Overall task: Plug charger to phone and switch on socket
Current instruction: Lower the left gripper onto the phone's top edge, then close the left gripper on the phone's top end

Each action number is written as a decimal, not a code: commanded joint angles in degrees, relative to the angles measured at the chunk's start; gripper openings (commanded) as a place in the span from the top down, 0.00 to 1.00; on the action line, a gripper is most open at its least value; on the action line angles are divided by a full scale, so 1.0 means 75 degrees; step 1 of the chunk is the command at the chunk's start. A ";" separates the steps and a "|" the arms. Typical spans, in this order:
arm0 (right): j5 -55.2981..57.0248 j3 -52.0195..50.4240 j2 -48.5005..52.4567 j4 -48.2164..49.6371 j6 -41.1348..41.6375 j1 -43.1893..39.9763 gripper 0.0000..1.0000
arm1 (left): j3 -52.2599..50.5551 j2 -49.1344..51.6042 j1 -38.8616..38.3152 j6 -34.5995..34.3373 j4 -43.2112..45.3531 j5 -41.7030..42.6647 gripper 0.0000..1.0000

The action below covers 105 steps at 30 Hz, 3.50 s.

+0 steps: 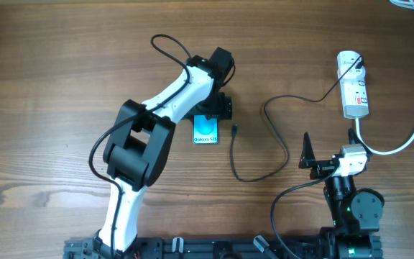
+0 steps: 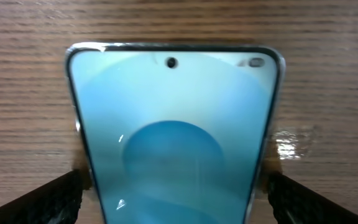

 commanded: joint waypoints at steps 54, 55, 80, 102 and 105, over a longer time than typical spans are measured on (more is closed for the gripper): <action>0.0102 -0.0009 -0.0041 0.0023 -0.0146 0.0029 0.00 | -0.0283 0.0297 0.0137 -0.0125 -0.0157 0.0099 0.00; 0.0099 -0.0009 -0.0041 0.0020 -0.0146 0.0029 0.00 | -0.0283 0.0297 0.0128 -0.0125 -0.0157 0.0099 0.00; 0.0102 -0.0009 -0.0041 0.0020 -0.0149 0.0029 0.00 | -0.0283 0.0297 -0.0102 -0.0530 -0.0178 -0.0592 0.00; 0.0099 -0.0009 -0.0041 0.0023 -0.0146 0.0029 0.00 | -0.0286 0.0297 0.0210 -0.0469 -0.0044 -0.0187 0.00; 0.0099 -0.0009 -0.0041 0.0023 -0.0146 0.0029 0.00 | -0.0286 0.0297 0.0262 -0.0321 -0.0047 -0.0189 0.00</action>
